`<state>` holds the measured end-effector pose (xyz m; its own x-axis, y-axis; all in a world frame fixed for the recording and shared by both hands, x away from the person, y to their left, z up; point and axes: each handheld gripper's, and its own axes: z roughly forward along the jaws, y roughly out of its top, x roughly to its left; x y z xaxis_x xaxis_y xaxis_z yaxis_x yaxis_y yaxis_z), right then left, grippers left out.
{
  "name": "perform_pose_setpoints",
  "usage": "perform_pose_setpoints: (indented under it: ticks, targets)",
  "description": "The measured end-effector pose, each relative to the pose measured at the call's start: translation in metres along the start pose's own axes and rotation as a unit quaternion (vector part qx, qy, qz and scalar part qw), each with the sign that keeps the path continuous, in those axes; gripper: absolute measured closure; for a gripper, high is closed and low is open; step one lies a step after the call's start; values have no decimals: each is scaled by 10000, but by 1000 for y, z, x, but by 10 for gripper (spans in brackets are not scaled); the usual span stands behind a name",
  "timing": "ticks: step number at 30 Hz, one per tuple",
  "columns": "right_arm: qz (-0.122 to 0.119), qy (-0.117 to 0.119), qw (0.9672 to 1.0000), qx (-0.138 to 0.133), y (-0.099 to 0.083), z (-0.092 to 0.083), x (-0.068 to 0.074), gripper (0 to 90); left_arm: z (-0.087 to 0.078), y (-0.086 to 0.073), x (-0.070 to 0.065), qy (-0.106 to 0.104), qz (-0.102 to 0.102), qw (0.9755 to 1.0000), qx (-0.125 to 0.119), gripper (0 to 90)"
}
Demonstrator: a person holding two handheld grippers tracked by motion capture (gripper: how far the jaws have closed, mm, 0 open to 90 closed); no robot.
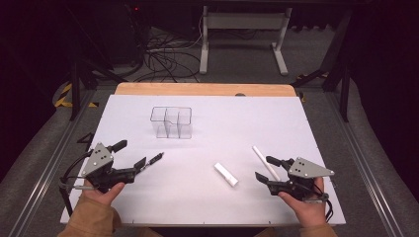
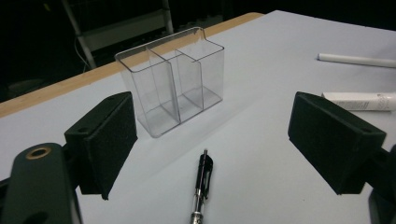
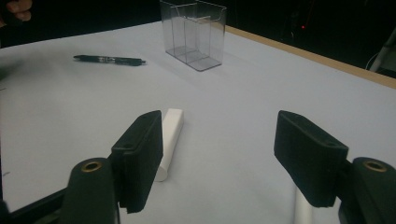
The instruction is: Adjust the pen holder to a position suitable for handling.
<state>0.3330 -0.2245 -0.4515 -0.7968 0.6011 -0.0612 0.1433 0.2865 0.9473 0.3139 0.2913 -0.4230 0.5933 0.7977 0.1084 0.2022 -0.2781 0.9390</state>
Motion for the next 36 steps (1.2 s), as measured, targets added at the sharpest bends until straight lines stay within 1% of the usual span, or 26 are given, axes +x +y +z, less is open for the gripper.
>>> perform_pose_setpoints:
  ticks: [3, 4, 8, 10, 11, 13, 14, 16, 18, 19, 21, 22, 24, 26, 28, 30, 31, 33, 35, 36]
  targets:
    - [32, 15, 10000, 22, -1, 1, 0, 329, 8, 9, 1, -50, 116, 9999, 109, 164]
    - [32, 15, 10000, 22, -1, 1, 0, 329, 8, 9, 1, -50, 116, 9999, 109, 165]
    - [51, 42, 10000, 29, -2, 1, 1, 329, 15, 18, 3, -42, 253, 9995, 193, 169]
    - [55, 40, 10000, 30, -3, 1, 1, 329, 18, 21, 5, -41, 248, 9995, 203, 176]
    - [57, 46, 10000, 32, -3, 1, 1, 329, 19, 23, 5, -92, 212, 9995, 208, 178]
    - [66, 51, 10000, 28, -3, 1, 1, 329, 22, 27, 7, -100, 222, 9995, 221, 179]
    - [67, 52, 10000, 23, -3, 1, 2, 329, 24, 28, 7, -144, 203, 9994, 222, 179]
    - [72, 53, 10000, 23, -3, 1, 2, 329, 26, 32, 7, -167, 241, 9993, 250, 181]
    - [73, 50, 10000, 25, -4, 0, 2, 329, 27, 34, 7, -177, 318, 9990, 273, 204]
    - [70, 39, 10000, 19, -4, 0, 2, 329, 28, 35, 7, -188, 315, 9990, 264, 206]
    - [67, 42, 10000, 19, -5, 0, 2, 329, 29, 36, 8, -259, 343, 9987, 283, 206]
    - [79, 54, 9999, 40, -5, 0, 2, 329, 30, 37, 8, -292, 321, 9985, 330, 228]
    - [81, 64, 9999, 49, -6, 0, 2, 329, 32, 39, 10, -365, 263, 9981, 432, 234]
    - [88, 67, 9999, 52, -6, 1, 2, 329, 34, 42, 12, -466, 143, 9975, 516, 235]
    - [100, 85, 9999, 55, -6, 1, 3, 329, 36, 45, 14, -550, 71, 9967, 593, 199]
    - [120, 120, 9998, 58, -6, 1, 3, 329, 39, 48, 18, -668, 78, 9955, 661, 190]
    - [140, 153, 9998, 53, -6, 2, 3, 329, 40, 50, 19, -679, 120, 9952, 691, 200]
    - [146, 167, 9997, 54, -6, 2, 3, 329, 44, 53, 21, -615, 189, 9947, 807, 209]
    - [156, 188, 9997, 52, -6, 2, 3, 329, 49, 55, 25, -576, 212, 9940, 903, 245]
    - [164, 191, 9997, 49, -6, 2, 3, 329, 51, 56, 27, -546, 256, 9936, 957, 258]
